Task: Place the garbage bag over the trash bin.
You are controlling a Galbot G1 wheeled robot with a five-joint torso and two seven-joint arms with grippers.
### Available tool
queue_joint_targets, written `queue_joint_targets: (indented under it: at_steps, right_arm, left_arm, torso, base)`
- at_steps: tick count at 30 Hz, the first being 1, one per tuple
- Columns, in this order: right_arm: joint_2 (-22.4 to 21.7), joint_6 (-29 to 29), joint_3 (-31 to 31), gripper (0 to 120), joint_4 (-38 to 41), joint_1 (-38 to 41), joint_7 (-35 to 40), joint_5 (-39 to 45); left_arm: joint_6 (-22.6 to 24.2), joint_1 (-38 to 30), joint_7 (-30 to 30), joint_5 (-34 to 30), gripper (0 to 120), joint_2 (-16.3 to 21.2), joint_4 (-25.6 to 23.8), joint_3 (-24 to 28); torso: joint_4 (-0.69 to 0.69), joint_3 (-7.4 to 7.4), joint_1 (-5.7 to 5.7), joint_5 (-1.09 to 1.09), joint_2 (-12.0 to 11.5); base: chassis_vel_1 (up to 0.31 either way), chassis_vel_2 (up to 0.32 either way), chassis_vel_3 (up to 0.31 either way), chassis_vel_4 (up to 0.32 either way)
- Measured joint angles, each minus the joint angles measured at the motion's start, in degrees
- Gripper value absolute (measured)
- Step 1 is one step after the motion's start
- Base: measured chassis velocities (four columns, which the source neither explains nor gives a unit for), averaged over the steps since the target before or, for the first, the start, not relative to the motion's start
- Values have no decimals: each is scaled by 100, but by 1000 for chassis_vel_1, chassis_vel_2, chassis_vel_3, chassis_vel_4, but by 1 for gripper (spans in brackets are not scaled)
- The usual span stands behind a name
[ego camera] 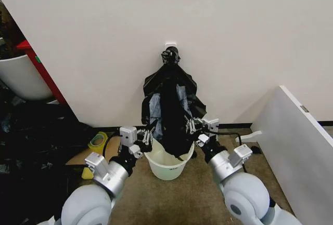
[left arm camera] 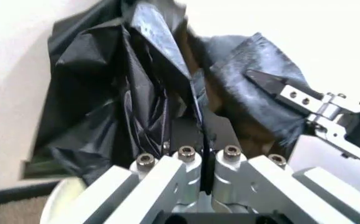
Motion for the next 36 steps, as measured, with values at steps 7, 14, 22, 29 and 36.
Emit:
queue_joint_targets:
  at_steps: [7,14,22,29,36]
  right_arm:
    - [78,55,-108,0,-238,43,-22,-47]
    - [113,241,-92,0,-805,202,-14,-83]
    - [92,326,122,0,-937,220,-9,-58]
    - [-116,306,430,0,-591,104,-8,93]
    - [133,506,230,0,-1136,-5,-65,-44]
  left_arm:
    - [-134,222,50,-6,0,-2,35,-147]
    - [-221,-357,132,-14,0,-546,1042,221]
    - [-223,-851,142,76,0,-898,1624,615]
    - [-156,-1656,132,-34,0,-973,1908,1289]
    - [-355,-1804,157,8,0,-1072,2482,1192]
  torso:
    - [1,0,0,2,0]
    - [0,1,1,0,0]
    - [0,2,1,2,-2]
    - [-1,1,1,0,-1]
    - [-2,1,1,0,-2]
  base:
    - [0,0,0,0]
    - [0,0,0,0]
    - [0,0,0,0]
    - [0,0,0,0]
    - [0,0,0,0]
